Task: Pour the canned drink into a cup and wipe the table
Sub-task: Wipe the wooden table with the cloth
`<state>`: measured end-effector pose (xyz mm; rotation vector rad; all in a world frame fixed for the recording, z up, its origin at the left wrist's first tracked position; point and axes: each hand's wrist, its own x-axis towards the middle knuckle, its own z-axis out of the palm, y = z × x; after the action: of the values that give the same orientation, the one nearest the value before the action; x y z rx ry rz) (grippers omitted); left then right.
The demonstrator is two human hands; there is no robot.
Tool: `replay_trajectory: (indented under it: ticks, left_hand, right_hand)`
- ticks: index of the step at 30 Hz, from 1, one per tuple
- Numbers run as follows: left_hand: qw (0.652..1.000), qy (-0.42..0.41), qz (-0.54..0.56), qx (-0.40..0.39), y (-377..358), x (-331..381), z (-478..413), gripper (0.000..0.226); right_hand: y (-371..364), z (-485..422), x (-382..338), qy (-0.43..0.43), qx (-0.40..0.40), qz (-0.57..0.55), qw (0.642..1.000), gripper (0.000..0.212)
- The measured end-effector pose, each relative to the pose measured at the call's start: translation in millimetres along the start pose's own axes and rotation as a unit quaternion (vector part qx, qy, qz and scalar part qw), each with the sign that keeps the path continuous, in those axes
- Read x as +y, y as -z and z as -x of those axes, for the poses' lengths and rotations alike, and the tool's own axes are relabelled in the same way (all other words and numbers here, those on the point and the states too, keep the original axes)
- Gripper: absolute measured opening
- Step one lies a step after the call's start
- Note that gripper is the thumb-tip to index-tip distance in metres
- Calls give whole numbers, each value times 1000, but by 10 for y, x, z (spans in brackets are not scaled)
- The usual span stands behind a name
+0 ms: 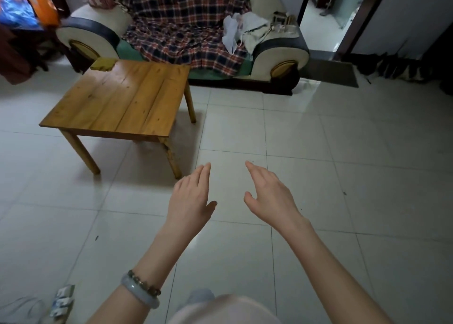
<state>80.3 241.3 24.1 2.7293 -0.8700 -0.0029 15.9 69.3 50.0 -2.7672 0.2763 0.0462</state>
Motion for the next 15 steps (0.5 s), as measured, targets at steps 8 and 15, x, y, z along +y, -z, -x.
replay_trajectory:
  ticks: [8,15]
  left_hand:
    - [1000,1,-19,-6,-167,-104,-1075,89]
    - [1000,4,-22,9,-202,-498,-2406,88]
  right_hand:
    - [134,-1029,376,13,-5,-8,1000,67]
    - [297,-2391,536,41,-3,-8,999,66]
